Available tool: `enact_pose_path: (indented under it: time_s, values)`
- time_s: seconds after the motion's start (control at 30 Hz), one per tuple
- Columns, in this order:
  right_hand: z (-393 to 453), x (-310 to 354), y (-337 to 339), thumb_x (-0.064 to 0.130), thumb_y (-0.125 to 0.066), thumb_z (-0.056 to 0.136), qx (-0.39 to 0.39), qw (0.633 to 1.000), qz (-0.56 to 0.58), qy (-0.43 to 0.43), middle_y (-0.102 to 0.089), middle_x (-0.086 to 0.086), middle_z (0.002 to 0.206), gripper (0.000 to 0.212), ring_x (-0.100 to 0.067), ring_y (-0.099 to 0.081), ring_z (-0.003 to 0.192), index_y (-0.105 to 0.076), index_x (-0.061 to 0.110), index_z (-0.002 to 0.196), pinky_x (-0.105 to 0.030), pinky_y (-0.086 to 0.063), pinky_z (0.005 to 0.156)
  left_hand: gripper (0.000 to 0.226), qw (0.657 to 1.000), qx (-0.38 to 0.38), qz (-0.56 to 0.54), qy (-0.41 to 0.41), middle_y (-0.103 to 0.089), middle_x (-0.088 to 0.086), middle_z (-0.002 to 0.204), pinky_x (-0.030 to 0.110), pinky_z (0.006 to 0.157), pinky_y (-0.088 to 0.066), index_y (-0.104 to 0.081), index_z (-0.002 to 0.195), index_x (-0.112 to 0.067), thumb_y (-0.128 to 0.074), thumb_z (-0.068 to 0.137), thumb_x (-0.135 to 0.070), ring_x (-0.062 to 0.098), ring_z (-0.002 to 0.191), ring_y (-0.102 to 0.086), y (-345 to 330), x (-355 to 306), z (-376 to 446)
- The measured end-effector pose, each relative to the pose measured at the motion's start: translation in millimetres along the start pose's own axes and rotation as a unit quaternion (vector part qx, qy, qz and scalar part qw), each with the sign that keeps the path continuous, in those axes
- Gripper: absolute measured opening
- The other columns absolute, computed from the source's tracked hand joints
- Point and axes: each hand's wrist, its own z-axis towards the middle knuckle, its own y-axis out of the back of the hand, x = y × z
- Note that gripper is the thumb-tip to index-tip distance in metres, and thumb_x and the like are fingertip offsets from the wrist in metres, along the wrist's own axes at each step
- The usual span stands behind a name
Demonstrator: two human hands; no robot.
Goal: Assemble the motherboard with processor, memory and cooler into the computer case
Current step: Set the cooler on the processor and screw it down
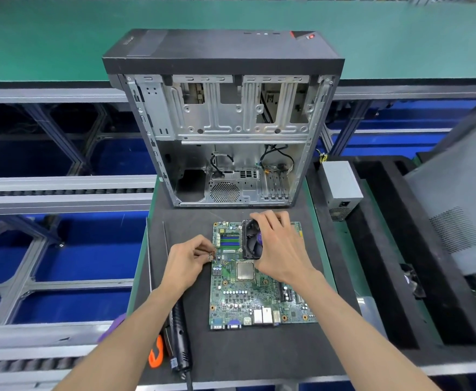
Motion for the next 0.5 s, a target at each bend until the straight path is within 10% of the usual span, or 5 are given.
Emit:
enact_pose_path:
  time_s: [0.5]
  values:
    - [1,2,-2,0.011,-0.074,0.062,-0.006,1.0,0.006,0.011,-0.047,0.002,0.132,0.087,-0.024,-0.038,0.114,-0.042,0.017,0.143,-0.029,-0.037,0.07,0.038,0.998,0.027,0.049,-0.009,-0.071,-0.025,0.08,0.024,0.076,-0.057,-0.061,0.082,-0.032,-0.074,0.082,0.003,-0.006,0.079,-0.068,-5,12,2]
